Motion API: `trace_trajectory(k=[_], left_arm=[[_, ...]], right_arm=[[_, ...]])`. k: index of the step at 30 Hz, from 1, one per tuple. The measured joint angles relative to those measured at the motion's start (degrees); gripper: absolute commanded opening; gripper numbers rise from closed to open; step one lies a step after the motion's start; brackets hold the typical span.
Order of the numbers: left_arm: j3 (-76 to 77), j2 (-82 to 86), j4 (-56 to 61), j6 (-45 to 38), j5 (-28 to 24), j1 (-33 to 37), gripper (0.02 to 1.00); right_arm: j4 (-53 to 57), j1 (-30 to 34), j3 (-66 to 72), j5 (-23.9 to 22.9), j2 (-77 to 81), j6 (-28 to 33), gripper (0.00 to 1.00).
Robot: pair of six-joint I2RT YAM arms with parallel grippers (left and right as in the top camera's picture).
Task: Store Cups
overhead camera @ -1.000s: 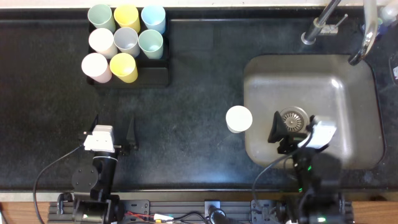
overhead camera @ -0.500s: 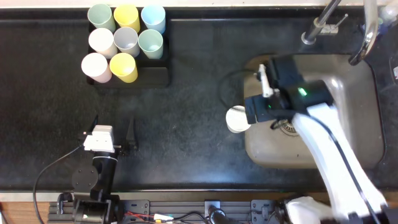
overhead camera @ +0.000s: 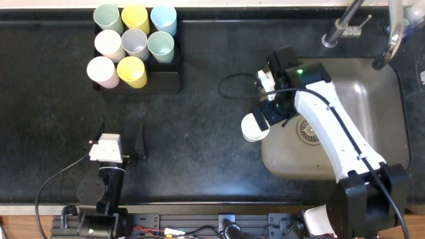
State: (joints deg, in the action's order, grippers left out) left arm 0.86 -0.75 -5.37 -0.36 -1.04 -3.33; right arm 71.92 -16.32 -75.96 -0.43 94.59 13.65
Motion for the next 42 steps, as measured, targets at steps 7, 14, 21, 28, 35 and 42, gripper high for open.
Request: trace_trajectory(k=[7,14,21,28,35,42], left_arm=[[0.0,0.0,0.0,0.0,0.0,0.0,0.998],[0.0,0.0,0.0,0.0,0.0,0.0,0.998],[0.0,0.0,0.0,0.0,0.0,0.0,0.998],[0.0,0.0,0.0,0.0,0.0,0.0,0.998],[0.0,0.0,0.0,0.0,0.0,0.0,0.998],[0.0,0.0,0.0,0.0,0.0,0.0,0.998]], right_arm=[[1.2,0.2,-2.8,1.5,2.6,2.1,0.998],[1.9,0.2,-2.8,1.2,6.8,3.6,0.993],[1.6,0.2,-2.8,0.0,6.8,4.6,0.152],[1.8,0.2,-3.1,3.8,6.6,4.9,0.045],[4.2,-0.6,-4.9,5.4,6.7,5.0,0.045],[9.7,-2.4,-21.0,5.6,7.1,4.3,0.042]])
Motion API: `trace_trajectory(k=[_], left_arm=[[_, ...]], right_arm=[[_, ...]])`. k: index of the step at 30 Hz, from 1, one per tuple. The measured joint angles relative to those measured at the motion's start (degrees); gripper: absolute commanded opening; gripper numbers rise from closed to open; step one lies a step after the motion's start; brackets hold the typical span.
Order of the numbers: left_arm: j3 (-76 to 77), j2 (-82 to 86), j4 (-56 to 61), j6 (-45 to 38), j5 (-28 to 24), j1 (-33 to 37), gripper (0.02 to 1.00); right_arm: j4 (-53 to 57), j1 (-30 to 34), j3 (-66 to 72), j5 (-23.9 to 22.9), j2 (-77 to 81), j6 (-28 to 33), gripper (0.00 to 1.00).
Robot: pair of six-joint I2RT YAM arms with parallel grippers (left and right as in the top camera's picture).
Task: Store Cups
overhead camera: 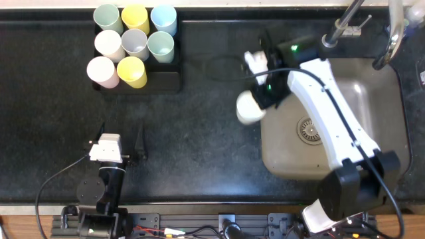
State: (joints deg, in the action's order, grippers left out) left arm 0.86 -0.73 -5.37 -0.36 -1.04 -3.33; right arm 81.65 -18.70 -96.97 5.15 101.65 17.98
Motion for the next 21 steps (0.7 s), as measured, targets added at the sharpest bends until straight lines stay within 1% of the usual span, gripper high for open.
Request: trace_trajectory(k=[4,8,10,13,15,19,21], left_arm=[[0.0,0.0,0.0,0.0,0.0,0.0,0.998],[0.0,0.0,0.0,0.0,0.0,0.0,0.998],[0.0,0.0,0.0,0.0,0.0,0.0,0.996],[0.0,0.0,0.0,0.0,0.0,0.0,0.998],[0.0,0.0,0.0,0.0,0.0,0.0,0.998],[0.0,0.0,0.0,0.0,0.0,0.0,0.998],[0.0,0.0,0.0,0.0,0.0,0.0,0.998]], right_arm=[[1.3,-1.5,-10.6,0.2,0.0,-1.3,0.042],[1.6,-4.3,-19.6,0.6,0.9,-3.2,0.042],[2.3,-6.6,-26.4,0.6,3.7,-4.2,0.042],[3.9,-11.6,-39.6,0.5,12.4,-5.1,0.042],[3.8,-14.4,-45.6,-0.1,17.8,-5.5,0.042],[3.3,-20.3,-52.3,-2.1,26.7,-5.6,0.042],[1.5,-23.0,-53.2,-4.4,29.3,-5.2,0.042]])
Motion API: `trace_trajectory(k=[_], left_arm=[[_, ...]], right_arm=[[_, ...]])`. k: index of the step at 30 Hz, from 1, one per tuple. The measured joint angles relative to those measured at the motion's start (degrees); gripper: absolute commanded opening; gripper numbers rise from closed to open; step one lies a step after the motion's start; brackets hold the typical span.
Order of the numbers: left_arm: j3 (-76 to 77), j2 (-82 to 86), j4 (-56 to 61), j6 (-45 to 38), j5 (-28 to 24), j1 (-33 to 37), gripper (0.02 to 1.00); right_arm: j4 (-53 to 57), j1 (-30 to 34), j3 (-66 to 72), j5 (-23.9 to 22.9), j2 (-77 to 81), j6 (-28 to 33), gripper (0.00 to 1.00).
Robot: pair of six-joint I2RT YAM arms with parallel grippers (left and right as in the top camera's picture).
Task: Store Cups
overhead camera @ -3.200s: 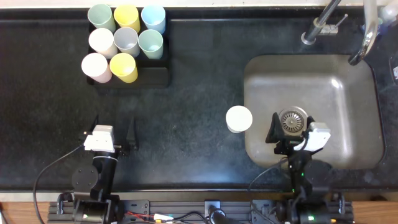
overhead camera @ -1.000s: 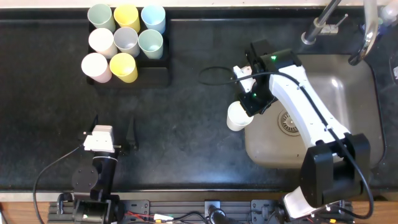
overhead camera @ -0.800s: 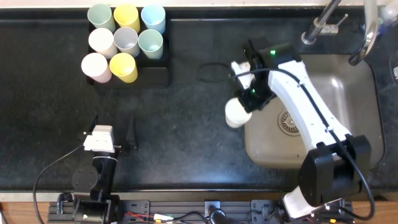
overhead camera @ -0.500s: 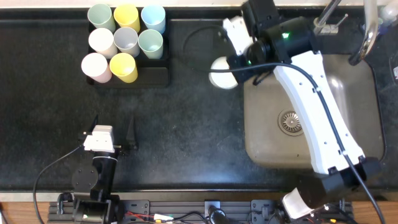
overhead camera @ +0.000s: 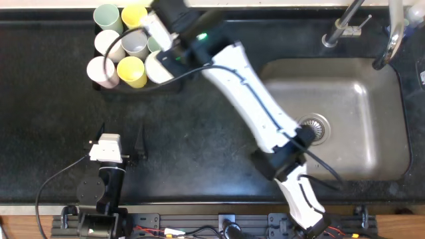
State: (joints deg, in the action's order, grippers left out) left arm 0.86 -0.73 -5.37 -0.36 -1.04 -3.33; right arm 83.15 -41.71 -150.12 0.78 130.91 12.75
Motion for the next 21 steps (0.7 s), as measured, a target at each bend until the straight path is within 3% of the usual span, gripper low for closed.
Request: trace_trajectory(k=[10,21], left_arm=[[0.0,0.0,0.0,0.0,0.0,0.0,0.998],[0.0,0.0,0.0,0.0,0.0,0.0,0.998]], right_arm=[[-0.1,-2.8,-0.7,-6.8,3.4,1.6,0.045],[-1.6,-1.1,-0.7,-7.1,7.8,1.9,0.045]])
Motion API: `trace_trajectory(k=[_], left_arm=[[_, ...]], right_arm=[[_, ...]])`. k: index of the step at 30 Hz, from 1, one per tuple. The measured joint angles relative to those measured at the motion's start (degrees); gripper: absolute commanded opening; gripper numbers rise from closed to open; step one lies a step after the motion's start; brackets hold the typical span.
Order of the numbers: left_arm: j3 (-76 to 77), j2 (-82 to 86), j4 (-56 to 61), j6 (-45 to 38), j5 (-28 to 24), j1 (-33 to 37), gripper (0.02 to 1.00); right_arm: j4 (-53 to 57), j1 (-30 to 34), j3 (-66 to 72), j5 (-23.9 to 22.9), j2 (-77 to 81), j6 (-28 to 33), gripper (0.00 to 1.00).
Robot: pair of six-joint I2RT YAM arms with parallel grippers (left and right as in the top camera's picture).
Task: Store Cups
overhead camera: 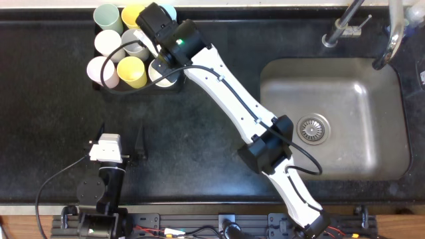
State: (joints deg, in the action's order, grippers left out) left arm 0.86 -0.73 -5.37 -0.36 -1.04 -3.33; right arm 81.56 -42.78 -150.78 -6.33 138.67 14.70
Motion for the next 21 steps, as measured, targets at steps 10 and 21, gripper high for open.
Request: trace_trajectory(k=[10,21], left_arm=[[0.0,0.0,0.0,0.0,0.0,0.0,0.998],[0.0,0.0,0.0,0.0,0.0,0.0,0.996]], right_arm=[[-2.1,0.1,0.0,0.4,2.5,0.1,0.042],[-2.1,0.8,0.0,1.6,4.0,0.4,0.042]])
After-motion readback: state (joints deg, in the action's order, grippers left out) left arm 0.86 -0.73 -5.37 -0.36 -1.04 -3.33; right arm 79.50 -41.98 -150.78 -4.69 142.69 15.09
